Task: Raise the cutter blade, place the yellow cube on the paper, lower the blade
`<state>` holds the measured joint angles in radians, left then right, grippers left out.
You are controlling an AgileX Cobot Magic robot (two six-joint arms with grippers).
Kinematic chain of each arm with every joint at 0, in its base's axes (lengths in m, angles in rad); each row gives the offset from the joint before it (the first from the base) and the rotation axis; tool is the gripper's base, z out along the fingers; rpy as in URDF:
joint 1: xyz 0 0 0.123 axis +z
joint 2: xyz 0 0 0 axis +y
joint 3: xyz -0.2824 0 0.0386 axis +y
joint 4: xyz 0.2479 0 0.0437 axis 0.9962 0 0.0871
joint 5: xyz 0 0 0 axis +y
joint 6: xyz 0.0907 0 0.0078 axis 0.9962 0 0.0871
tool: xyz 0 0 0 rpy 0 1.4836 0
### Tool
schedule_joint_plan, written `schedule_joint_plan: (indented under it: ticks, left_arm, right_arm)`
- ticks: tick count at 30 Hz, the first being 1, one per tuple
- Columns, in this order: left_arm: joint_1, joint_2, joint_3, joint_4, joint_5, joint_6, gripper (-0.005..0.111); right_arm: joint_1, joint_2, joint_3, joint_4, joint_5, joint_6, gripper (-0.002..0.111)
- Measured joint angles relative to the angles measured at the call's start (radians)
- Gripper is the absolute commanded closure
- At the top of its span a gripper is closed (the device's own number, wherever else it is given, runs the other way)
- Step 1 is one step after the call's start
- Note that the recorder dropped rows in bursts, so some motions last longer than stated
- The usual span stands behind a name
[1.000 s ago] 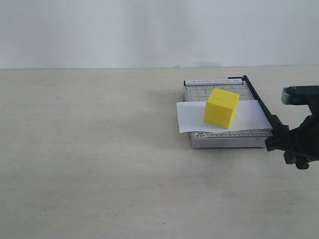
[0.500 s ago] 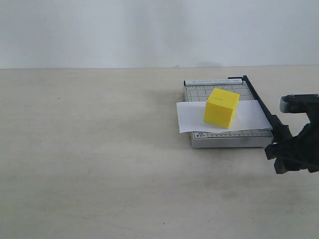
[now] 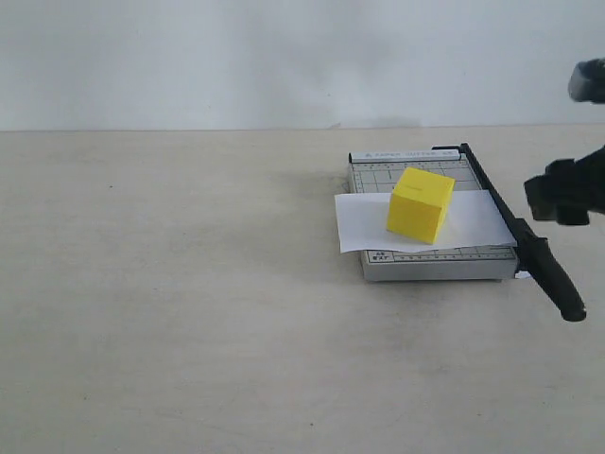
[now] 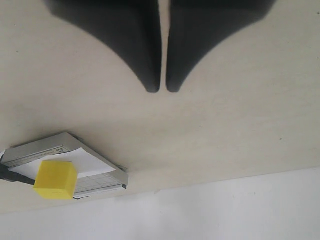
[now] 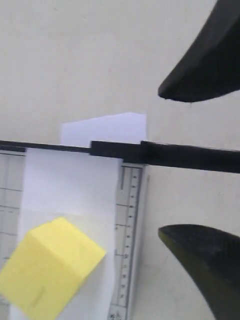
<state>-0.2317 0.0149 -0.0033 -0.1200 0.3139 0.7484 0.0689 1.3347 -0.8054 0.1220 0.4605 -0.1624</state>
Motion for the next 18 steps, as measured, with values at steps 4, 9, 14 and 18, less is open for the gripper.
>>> schedule_joint_plan:
  ticks: [4,9,14,18]
  left_arm:
    - [0.000,0.000,0.000,0.000,0.000,0.000,0.102]
    - [0.000,0.000,0.000,0.000,0.000,0.000,0.102]
    - [0.000,0.000,0.000,0.000,0.000,0.000,0.102]
    - [0.000,0.000,0.000,0.000,0.000,0.000,0.102]
  right_arm:
    - [0.000,-0.134,0.000,0.000,-0.022,-0.020,0.086]
    - [0.000,-0.315,0.000,0.014,-0.030,-0.026,0.108]
    - [0.000,-0.497,0.000,0.021,-0.028,-0.044,0.108]
    - [0.000,-0.651,0.034,0.023,-0.022,-0.077,0.108]
